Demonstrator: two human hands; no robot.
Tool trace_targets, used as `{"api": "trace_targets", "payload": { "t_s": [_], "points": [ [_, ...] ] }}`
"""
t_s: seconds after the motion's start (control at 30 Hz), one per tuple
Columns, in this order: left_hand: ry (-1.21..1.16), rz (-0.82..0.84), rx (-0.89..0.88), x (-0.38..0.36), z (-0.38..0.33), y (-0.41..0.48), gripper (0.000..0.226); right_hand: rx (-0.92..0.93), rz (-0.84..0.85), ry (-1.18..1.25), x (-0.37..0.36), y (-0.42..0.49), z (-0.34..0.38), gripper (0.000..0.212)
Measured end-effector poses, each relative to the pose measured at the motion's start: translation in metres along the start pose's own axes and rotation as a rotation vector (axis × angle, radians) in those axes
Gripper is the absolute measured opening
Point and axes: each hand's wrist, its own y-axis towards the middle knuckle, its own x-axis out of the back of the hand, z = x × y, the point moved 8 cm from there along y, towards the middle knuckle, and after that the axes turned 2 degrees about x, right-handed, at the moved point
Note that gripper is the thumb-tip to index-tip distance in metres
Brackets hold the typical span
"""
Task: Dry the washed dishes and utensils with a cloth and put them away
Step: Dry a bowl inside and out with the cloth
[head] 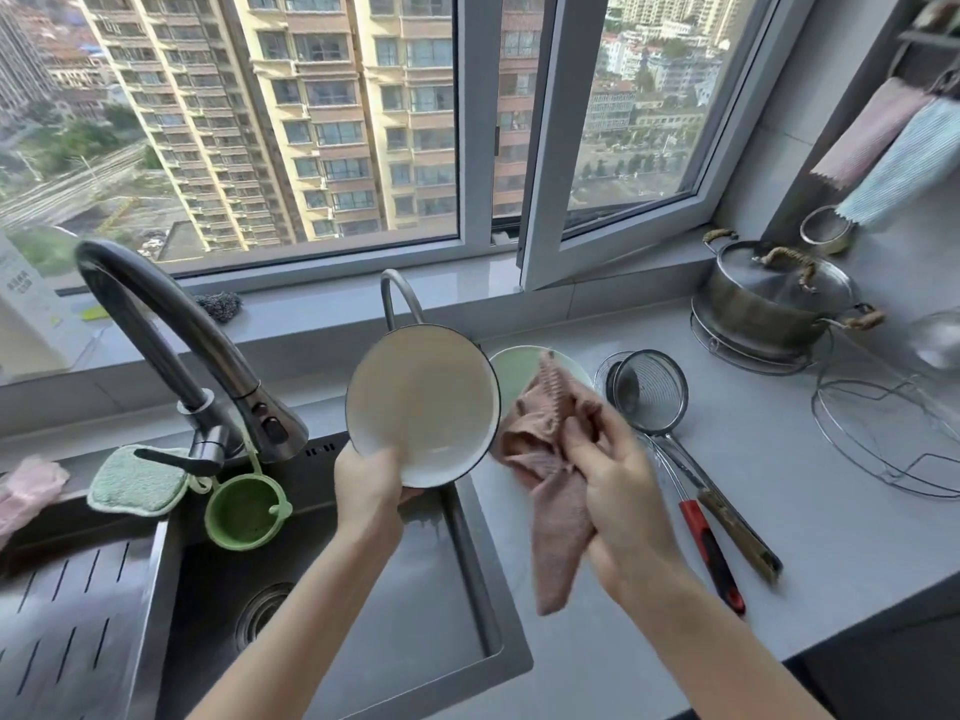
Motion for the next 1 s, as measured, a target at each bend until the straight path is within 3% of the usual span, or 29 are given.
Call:
{"api": "trace_targets", "payload": {
  "t_s": [0.1, 0.2, 0.27, 0.47, 0.6, 0.7, 0.8, 0.87, 0.93, 1.0],
  "points": [
    [-0.104, 0.231, 0.317, -0.026, 0.019, -0.028, 0.018, 0.167, 0.0, -0.236, 0.011, -0.014, 0.011, 0.035],
    [-0.029, 0.394, 0.451, -0.055, 0.03, -0.055, 0.022, 0.433, 0.005, -0.59, -0.007, -0.033, 0.007, 0.041],
    [0.011, 0.441, 0.496, -0.067, 0.034, -0.063, 0.019, 0.464, -0.075, -0.615, -0.002, -0.027, 0.01, 0.039],
    [0.024, 0.577, 0.662, -0.083, 0.055, -0.071, 0.035, 0.226, -0.178, -0.596, 0.067, -0.015, 0.034, 0.033],
    [0.179, 0.748, 0.636, -0.097, 0.075, -0.085, 0.044, 0.525, -0.317, -0.738, 0.1, -0.054, 0.12, 0.03],
    [0.304, 0.767, 0.596, -0.114, 0.093, -0.106, 0.04, 0.667, -0.152, -1.067, 0.08, -0.08, 0.143, 0.033],
    [0.325, 0.874, 0.489, -0.145, 0.102, -0.141, 0.032, 0.574, 0.008, -1.91, 0.082, -0.085, 0.099, 0.041],
    [0.384, 0.973, 0.303, -0.166, 0.101, -0.164, 0.028, 0.306, 0.212, -2.249, 0.116, -0.089, 0.058, 0.047],
    [0.482, 1.031, 0.169, -0.181, 0.109, -0.193, 0.026, 0.107, 0.251, -2.211, 0.157, -0.105, 0.046, 0.051],
    [0.536, 1.11, 0.153, -0.191, 0.128, -0.232, 0.026, 0.035, 0.164, -1.996, 0.188, -0.123, 0.046, 0.054]
  ]
}}
